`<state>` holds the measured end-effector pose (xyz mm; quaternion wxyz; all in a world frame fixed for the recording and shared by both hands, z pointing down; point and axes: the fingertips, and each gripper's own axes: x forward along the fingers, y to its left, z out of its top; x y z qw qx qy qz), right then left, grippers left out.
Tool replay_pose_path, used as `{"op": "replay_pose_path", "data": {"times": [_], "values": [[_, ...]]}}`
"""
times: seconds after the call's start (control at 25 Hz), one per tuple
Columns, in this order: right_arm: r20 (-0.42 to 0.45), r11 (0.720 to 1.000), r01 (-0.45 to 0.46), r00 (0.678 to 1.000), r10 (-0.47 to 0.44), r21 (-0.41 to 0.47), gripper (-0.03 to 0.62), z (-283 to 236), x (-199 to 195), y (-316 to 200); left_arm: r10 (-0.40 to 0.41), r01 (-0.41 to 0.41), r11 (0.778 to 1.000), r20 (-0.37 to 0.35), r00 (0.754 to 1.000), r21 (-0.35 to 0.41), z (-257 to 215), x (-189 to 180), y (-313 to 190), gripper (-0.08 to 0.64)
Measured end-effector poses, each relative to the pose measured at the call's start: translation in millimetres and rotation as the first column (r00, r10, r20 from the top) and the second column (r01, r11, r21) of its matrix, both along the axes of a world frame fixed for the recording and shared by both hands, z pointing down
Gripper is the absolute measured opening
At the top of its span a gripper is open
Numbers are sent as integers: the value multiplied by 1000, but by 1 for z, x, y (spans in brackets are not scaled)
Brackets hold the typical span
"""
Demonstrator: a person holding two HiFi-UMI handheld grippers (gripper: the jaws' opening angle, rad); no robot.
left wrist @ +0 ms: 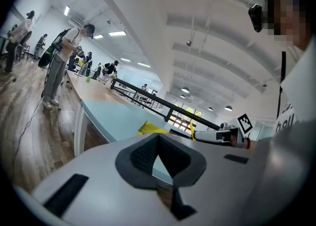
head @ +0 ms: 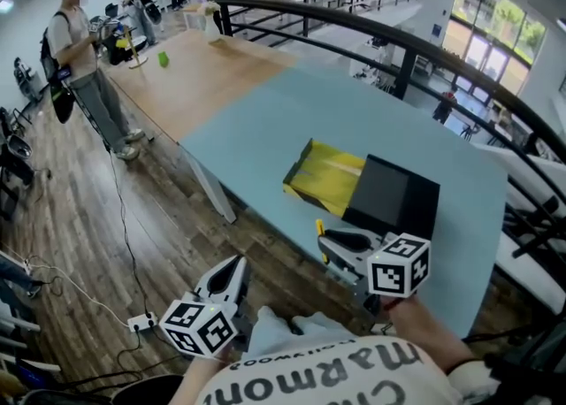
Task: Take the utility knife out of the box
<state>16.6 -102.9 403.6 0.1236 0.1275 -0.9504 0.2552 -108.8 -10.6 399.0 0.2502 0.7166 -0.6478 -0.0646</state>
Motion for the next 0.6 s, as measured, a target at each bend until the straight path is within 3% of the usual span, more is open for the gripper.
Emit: {"op": "replay_pose_path", "data": {"times": [0.6], "values": [[-9, 1000, -12, 1000, 12, -2, 83, 0, 10, 2, 13, -13, 1000, 4, 1000, 7, -3, 8, 0, 2]]}}
